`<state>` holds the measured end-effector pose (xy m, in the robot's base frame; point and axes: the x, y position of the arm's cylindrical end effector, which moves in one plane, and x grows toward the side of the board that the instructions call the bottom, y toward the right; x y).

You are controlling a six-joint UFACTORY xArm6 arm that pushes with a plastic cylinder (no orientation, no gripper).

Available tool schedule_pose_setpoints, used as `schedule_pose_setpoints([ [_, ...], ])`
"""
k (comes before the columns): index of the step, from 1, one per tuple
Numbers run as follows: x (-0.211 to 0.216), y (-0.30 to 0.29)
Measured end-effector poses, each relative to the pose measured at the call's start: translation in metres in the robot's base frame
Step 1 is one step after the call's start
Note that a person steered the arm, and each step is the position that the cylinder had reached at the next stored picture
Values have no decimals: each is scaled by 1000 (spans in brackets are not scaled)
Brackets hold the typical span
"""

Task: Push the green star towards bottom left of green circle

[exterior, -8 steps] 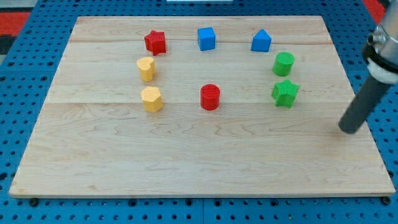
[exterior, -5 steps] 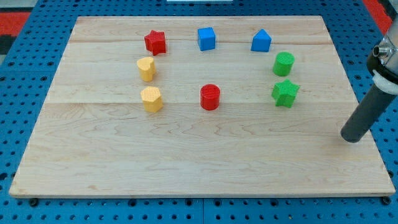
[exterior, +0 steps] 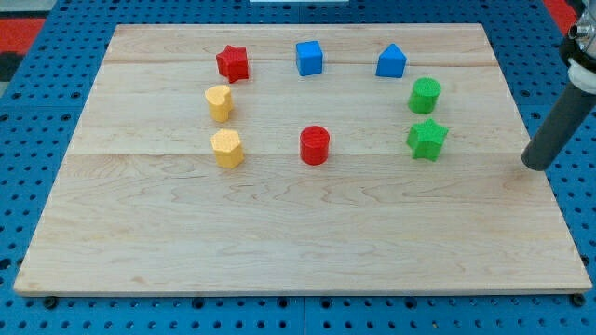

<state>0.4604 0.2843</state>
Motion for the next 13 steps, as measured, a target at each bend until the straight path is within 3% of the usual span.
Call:
schedule_pose_setpoints([
  [5,-75,61],
  [13,-113,61],
])
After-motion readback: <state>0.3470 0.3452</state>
